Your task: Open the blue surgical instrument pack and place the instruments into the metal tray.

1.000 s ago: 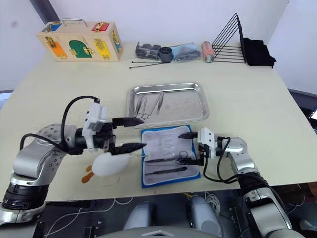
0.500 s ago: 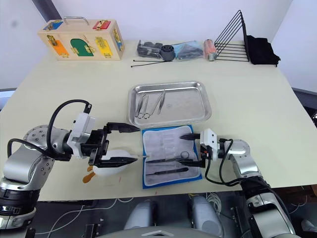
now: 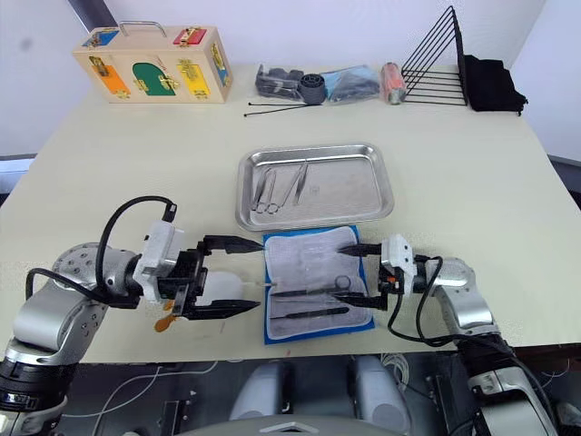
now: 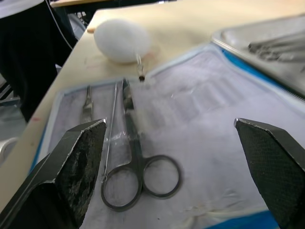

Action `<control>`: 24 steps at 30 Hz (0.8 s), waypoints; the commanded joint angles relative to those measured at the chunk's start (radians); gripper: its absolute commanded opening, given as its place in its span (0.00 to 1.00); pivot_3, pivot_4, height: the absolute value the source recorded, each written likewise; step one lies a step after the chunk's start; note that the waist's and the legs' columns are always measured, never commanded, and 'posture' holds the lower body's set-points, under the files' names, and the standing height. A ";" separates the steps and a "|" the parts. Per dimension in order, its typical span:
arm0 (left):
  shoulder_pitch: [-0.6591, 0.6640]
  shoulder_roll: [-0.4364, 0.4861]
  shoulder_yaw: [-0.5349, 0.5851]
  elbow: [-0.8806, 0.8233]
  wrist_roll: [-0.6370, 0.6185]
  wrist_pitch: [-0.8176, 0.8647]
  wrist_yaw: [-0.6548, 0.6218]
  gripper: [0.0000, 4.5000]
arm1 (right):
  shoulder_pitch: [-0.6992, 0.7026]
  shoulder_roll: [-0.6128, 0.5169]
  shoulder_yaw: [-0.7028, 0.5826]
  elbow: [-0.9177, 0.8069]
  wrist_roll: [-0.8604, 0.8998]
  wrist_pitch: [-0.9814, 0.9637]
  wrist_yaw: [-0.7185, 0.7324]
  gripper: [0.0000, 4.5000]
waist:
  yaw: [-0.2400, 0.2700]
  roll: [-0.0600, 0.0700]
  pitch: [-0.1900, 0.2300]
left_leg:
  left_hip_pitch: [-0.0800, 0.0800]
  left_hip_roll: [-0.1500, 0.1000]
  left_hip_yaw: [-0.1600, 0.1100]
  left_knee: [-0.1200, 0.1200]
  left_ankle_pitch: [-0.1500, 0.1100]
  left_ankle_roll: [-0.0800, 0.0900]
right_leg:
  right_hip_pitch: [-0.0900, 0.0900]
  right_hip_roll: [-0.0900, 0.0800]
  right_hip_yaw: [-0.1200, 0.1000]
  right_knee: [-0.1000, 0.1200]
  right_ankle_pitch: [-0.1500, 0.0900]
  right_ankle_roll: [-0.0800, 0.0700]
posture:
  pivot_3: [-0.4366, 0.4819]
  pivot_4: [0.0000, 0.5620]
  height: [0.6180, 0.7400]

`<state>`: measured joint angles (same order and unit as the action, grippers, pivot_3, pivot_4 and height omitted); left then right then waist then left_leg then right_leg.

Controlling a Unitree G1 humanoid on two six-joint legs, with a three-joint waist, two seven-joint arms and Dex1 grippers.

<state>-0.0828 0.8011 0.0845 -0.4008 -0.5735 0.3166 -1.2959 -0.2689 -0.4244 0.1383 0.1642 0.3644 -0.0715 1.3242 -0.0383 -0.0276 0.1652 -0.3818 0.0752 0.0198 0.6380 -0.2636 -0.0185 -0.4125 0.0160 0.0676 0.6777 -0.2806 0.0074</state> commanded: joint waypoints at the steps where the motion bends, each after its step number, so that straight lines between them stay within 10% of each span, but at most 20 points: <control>1: 0.042 -0.013 -0.020 -0.081 0.006 -0.003 0.051 1.00 | 0.018 -0.054 -0.051 -0.093 0.062 0.033 0.020 1.00 | 0.000 0.000 0.001 | 0.000 0.000 0.000 0.000 0.000 0.000 | 0.000 0.000 0.000 0.000 0.000 0.000 | 0.48 0.27 1.00; 24: 0.025 -0.121 -0.235 0.236 0.245 -0.303 0.039 1.00 | 0.175 -0.330 -0.251 -0.493 0.301 0.283 0.002 1.00 | 0.004 0.001 0.005 | -0.002 -0.001 0.000 0.009 0.000 0.000 | 0.001 0.000 -0.001 0.002 0.002 0.004 | 0.48 0.27 1.00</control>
<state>-0.0549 0.6792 -0.1398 -0.1893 -0.3464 0.0429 -1.2471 -0.0937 -0.7427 -0.0745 -0.2779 0.6318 0.1990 1.3349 -0.0340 -0.0268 0.1699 -0.3834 0.0741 0.0194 0.6471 -0.2636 -0.0182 -0.4111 0.0166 0.0668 0.6800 -0.2779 0.0123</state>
